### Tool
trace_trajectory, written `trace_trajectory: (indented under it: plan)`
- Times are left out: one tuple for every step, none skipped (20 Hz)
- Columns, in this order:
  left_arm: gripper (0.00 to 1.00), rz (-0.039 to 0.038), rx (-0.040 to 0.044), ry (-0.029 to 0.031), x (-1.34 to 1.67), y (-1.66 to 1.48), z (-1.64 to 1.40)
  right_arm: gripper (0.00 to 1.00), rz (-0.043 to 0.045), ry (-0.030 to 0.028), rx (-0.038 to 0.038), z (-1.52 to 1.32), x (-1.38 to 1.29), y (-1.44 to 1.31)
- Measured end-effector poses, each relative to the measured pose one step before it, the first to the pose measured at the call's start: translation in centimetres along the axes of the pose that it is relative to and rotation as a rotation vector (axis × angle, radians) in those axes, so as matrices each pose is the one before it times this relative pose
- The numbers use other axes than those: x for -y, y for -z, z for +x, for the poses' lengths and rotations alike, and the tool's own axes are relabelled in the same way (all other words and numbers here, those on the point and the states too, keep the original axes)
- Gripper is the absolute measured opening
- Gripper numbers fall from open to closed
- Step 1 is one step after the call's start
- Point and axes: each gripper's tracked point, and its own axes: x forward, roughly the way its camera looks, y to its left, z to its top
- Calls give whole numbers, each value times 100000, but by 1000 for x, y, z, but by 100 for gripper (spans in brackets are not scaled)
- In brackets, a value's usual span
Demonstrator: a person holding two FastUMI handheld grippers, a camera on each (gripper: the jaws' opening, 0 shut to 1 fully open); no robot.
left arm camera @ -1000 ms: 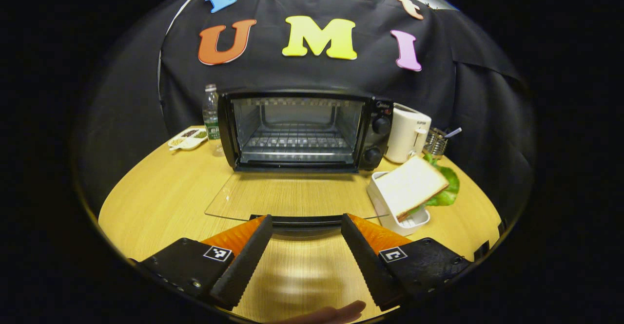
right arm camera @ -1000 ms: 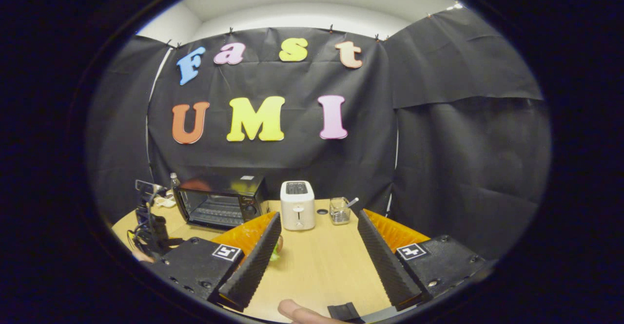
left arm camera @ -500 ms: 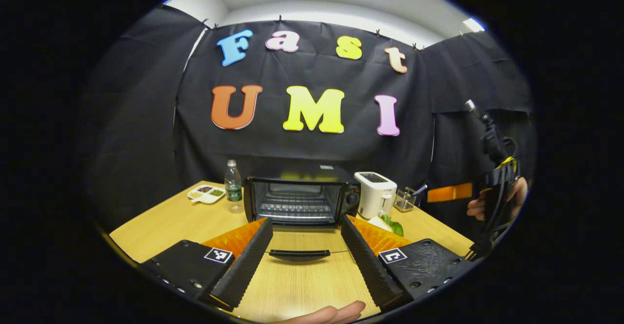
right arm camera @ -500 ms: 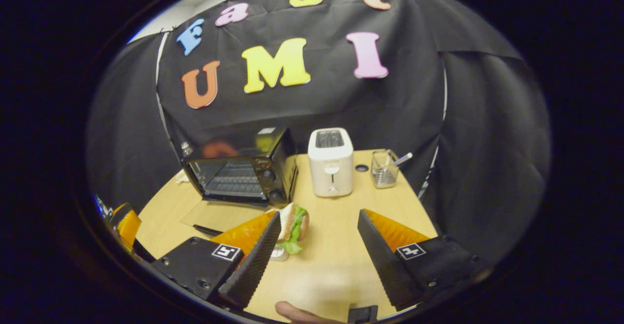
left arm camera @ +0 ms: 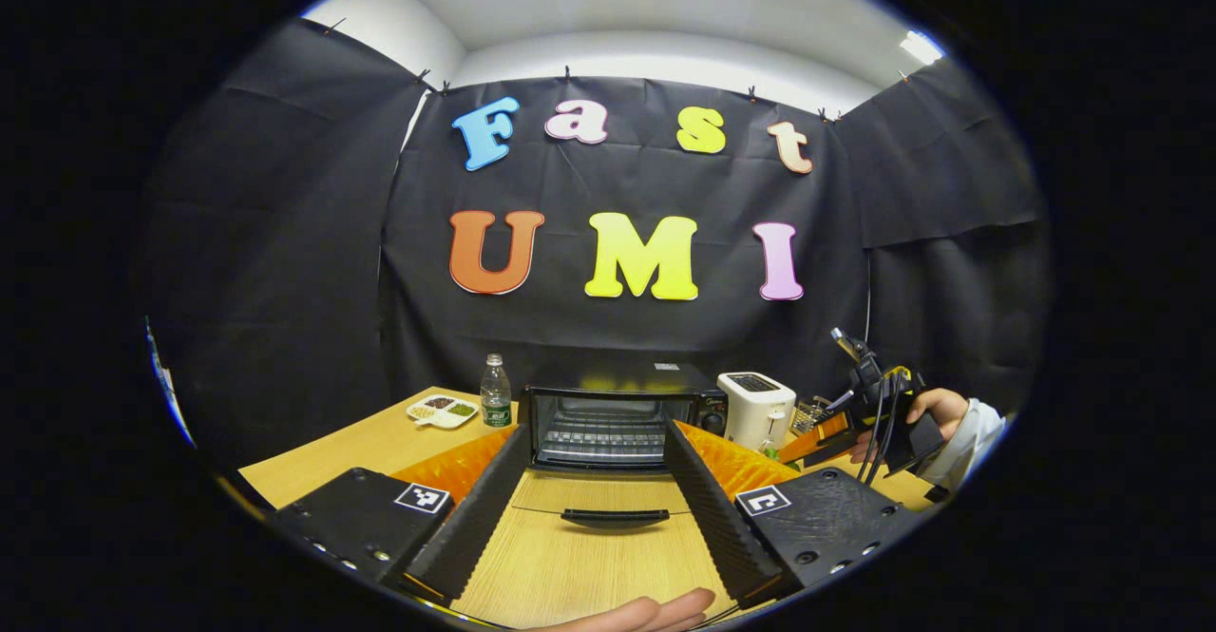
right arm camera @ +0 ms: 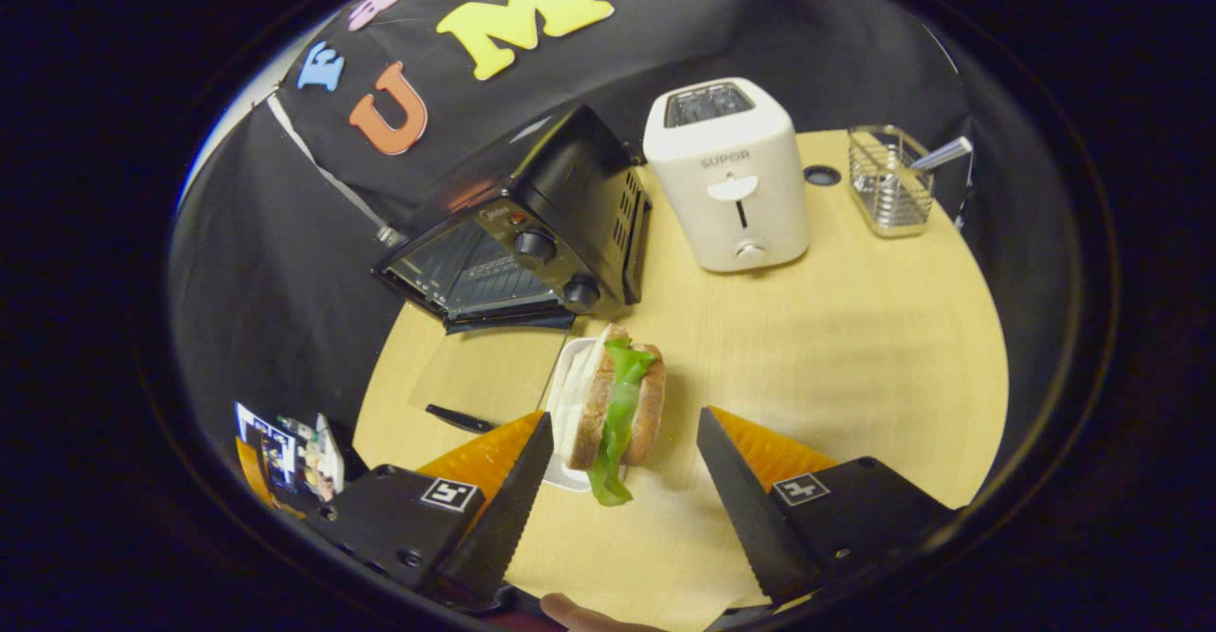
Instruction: Open the electric oven with the left hand, put the food in, and close the electric oven.
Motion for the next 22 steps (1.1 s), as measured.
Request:
trace_trajectory:
  plan:
    - [94,-883,-1546,-985,-268,604,174,96,2024,-2382,-1746,702,138,-208]
    - [94,-192,-1176,-508,-208,229,140,84,1514,-2454,-2374,648,-38,157]
    - [94,306,-1090,-927,-296,374,252,82,1864,-2245,-3537,534,-4,177]
    - [94,473,-804,-1059,-339,247,-27,93,2291,-3250,-3437,375,-274,191]
    - [94,591,-525,-322,-47,239,124,91,2589,-3609,-2408,496,-347,44]
    - [94,690,-379,-347,24,310,48,89,2151,-2624,-2393,394,-164,321]
    - [94,767,-608,-724,-106,209,123,67,1721,-1369,-1563,350,10,310]
    - [94,678,-606,-1125,-369,329,68,54,1028,-2331,-421,91,-154,61]
    - [94,383,-48,-1392,-224,34,-114,41,-957,-1904,-208,-164,-279,602]
    - [94,236,181,-566,-26,-91,63,40,-26,-441,535,-53,-13,-200]
    - [94,-80,238,218,56,-112,-52,44,907,-225,565,1,-74,146]
    - [94,-93,353,118,-39,-45,15,43,785,90,1370,-103,-38,-84]
    - [94,264,133,274,-70,-60,-193,42,673,-90,1534,-193,-30,-89]
    - [94,338,342,398,-28,-53,-252,33,877,45,1470,-223,-140,69]
    - [94,427,495,572,-1,-131,-170,33,551,-148,1508,-205,-197,-12]
    - [94,629,258,339,-46,-44,-180,42,412,-867,1567,-261,-261,86]
    - [94,468,50,-31,-142,53,-164,42,865,-1543,1981,-201,-418,-43]
    - [94,279,-203,-197,-263,108,-121,42,679,-2173,1682,-129,-616,133]
    - [94,-119,-484,-534,-228,89,-117,42,1112,-1679,1293,-92,-458,108]
    - [94,-393,-394,-578,-311,83,-71,41,1274,-1915,2043,-49,-703,73]
    - [94,-504,42,-289,-226,20,-211,41,1074,-2294,1748,165,-780,264]
    - [94,-568,547,-22,-192,-102,-183,42,1547,-1959,2553,22,-637,300]
